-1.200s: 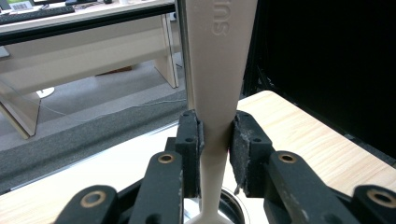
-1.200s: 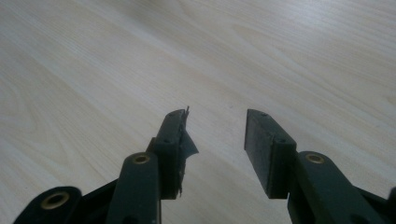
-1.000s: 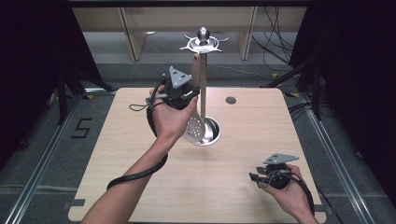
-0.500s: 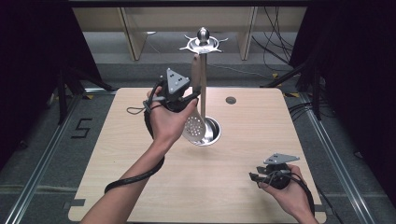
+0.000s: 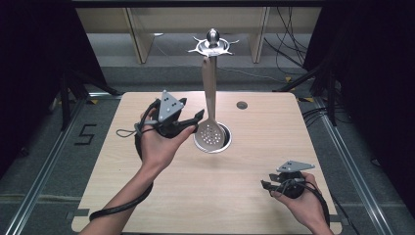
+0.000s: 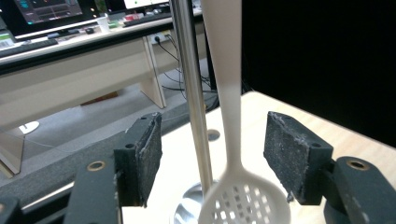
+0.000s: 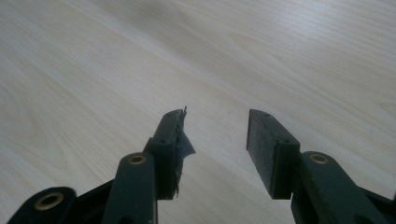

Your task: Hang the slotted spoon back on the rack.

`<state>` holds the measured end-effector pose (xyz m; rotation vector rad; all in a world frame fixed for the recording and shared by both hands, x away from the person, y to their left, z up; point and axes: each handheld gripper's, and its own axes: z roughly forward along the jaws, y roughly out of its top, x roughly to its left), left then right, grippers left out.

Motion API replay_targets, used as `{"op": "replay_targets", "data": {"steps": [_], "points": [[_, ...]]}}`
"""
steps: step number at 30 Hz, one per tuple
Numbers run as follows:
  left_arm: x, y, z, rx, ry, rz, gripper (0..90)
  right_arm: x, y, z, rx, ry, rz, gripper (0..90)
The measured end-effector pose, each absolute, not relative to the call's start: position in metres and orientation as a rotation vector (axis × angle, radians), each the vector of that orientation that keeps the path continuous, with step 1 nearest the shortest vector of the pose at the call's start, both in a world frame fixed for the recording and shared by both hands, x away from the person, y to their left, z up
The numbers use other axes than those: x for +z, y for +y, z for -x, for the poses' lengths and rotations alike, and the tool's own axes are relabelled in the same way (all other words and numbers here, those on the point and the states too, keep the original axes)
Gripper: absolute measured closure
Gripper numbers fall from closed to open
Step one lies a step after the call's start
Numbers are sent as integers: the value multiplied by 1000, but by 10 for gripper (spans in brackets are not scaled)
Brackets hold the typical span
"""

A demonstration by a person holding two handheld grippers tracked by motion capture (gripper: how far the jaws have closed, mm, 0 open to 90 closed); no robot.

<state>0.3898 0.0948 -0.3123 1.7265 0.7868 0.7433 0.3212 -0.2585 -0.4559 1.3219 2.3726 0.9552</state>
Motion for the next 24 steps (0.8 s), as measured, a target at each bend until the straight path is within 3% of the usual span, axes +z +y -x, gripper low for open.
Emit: {"op": "replay_targets", "data": {"steps": [7, 15, 19, 24], "points": [[-349, 129, -372, 717, 800, -1773, 363, -457, -259, -321, 964, 2357, -1311, 560], [-438, 186, -354, 660, 843, -1942, 359, -457, -260, -322, 959, 2363, -1285, 553], [-460, 212, -336, 517, 989, -1897, 351, -457, -260, -322, 965, 2362, -1286, 550], [-458, 236, -326, 450, 1065, -1773, 316, -457, -258, -321, 973, 2363, -1318, 539]]}}
